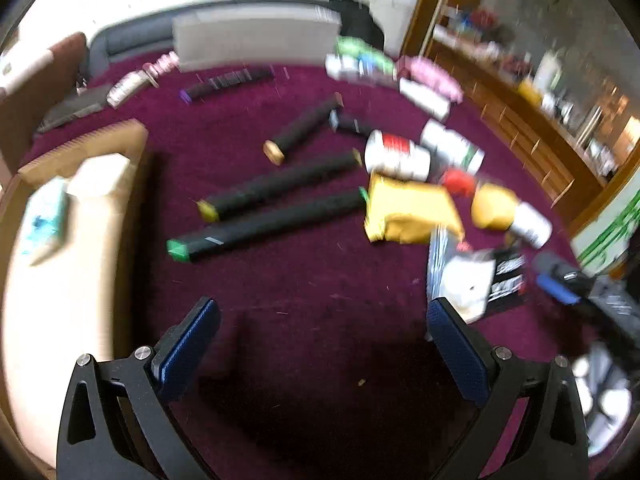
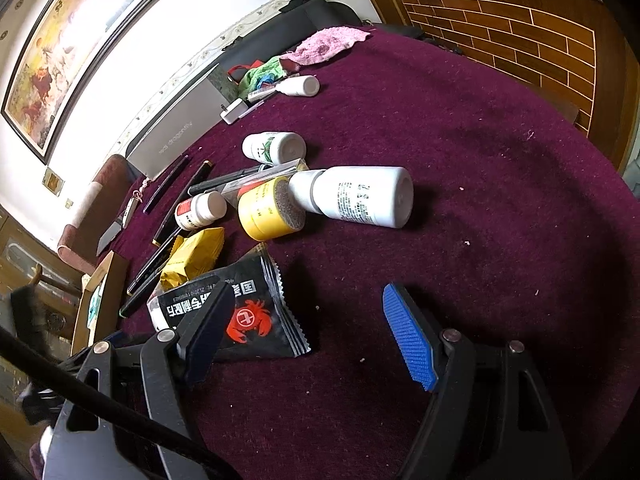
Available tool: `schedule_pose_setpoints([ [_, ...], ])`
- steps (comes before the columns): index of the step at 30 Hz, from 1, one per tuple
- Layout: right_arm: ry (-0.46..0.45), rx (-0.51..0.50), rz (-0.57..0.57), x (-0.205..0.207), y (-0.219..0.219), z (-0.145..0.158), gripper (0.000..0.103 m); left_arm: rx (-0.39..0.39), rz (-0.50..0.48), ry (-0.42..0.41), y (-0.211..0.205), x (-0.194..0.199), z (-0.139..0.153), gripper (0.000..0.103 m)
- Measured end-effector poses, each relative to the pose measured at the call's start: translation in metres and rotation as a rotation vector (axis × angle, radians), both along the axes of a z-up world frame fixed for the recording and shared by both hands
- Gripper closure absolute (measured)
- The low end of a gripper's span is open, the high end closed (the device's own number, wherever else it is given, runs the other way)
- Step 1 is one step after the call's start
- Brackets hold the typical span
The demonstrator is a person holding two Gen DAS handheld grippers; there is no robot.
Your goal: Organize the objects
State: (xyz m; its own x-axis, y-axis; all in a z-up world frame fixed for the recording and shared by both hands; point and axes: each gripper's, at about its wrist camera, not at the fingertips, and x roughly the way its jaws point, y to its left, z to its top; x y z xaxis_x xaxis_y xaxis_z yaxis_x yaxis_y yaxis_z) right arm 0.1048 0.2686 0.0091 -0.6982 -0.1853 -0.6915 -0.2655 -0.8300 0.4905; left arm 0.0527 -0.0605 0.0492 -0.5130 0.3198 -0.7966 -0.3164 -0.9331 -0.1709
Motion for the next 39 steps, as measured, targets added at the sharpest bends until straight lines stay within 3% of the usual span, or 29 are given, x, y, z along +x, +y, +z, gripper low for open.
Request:
schedule_pose_setpoints([
  [4,0.009,-0.019,0.006,0.000,0.002,0.000,0.026,-0.015,0.016,0.110,-0.031,0.004,0.030,0.002],
  [8,0.024,-0.048,0.001,0.002,0.005,-0.001,0.026,-0.067,-0.060,0.122,-0.023,-0.008,0.030,0.007],
  [13,0.030,-0.090,-0.005,0.003,0.009,-0.003,0.026,-0.213,-0.172,0.074,0.015,-0.027,0.009,0.045],
  [18,0.032,-0.097,-0.006,0.003,0.009,-0.003,0.026,-0.337,-0.183,0.003,0.034,-0.055,-0.024,0.049],
  [19,0.033,-0.100,-0.006,0.003,0.009,-0.003,0.025,-0.369,-0.184,0.025,0.037,-0.055,-0.026,0.049],
  [21,0.035,-0.108,-0.007,0.003,0.010,-0.004,0.025,-0.369,-0.209,0.019,0.038,-0.051,-0.026,0.049],
  [23,0.038,-0.114,-0.006,0.003,0.011,-0.004,0.024,-0.301,-0.273,-0.019,0.039,-0.041,-0.021,0.049],
  [25,0.038,-0.116,-0.008,0.003,0.011,-0.004,0.024,-0.224,-0.340,-0.096,0.040,-0.033,-0.020,0.071],
  [29,0.040,-0.120,-0.008,0.003,0.012,-0.004,0.024,-0.263,-0.391,-0.076,0.048,-0.014,-0.017,0.071],
  [34,0.042,-0.127,-0.009,0.004,0.012,-0.004,0.024,-0.282,-0.400,0.139,0.048,-0.018,0.015,0.070],
  [36,0.040,-0.122,-0.009,0.004,0.012,-0.004,0.024,-0.308,-0.452,0.104,0.050,-0.033,0.007,0.070],
  [39,0.040,-0.120,-0.012,0.004,0.012,-0.004,0.024,-0.417,-0.488,0.065,0.055,-0.050,-0.020,0.070],
])
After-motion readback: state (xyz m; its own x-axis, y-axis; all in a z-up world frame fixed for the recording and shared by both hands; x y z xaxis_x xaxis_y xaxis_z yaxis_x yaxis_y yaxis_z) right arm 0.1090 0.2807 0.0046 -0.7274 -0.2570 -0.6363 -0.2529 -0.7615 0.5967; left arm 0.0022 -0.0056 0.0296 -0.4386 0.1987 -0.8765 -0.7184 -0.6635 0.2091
